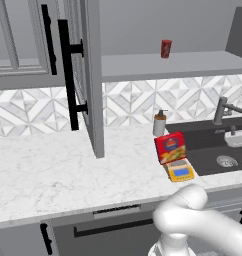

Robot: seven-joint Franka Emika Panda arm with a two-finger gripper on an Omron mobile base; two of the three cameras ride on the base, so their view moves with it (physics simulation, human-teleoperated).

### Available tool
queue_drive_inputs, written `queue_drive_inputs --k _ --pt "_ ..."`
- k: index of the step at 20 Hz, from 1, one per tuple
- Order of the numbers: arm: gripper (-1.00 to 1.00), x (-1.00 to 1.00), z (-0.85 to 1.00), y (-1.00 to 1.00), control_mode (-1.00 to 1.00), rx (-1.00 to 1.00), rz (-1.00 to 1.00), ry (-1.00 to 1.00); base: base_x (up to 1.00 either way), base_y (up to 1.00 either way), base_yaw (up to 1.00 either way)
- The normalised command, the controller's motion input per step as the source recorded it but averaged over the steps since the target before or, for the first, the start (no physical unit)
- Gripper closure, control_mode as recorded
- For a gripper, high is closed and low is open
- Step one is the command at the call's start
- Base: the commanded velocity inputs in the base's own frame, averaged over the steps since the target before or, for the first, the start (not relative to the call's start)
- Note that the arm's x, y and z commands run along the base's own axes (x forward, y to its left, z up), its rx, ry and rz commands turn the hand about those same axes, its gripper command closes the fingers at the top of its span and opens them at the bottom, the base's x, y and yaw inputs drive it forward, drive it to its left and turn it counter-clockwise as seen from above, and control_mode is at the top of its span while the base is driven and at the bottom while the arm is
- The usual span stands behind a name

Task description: Pick the boxed food and place it on the digital scale for weighing, and close the cabinet.

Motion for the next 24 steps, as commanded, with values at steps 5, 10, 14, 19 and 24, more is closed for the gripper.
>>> queue_drive_inputs --k 5,10,14,19,24 --pt "-1.0 -0.02 0.02 -0.98 -1.0 0.16 -0.1 -0.04 0.0 0.0 0.0" --pt "-1.0 -0.39 0.18 -1.0 -1.0 0.24 -0.14 0.0 0.0 0.0 0.0" --pt "-1.0 -0.15 0.2 -0.99 -1.0 0.26 -0.16 0.08 0.0 0.0 0.0" --pt "-1.0 -0.19 0.26 -1.0 -1.0 0.25 -0.09 0.1 0.0 0.0 0.0" --pt "-1.0 -0.25 0.06 -0.98 -1.0 0.2 0.0 0.03 0.0 0.0 0.0"
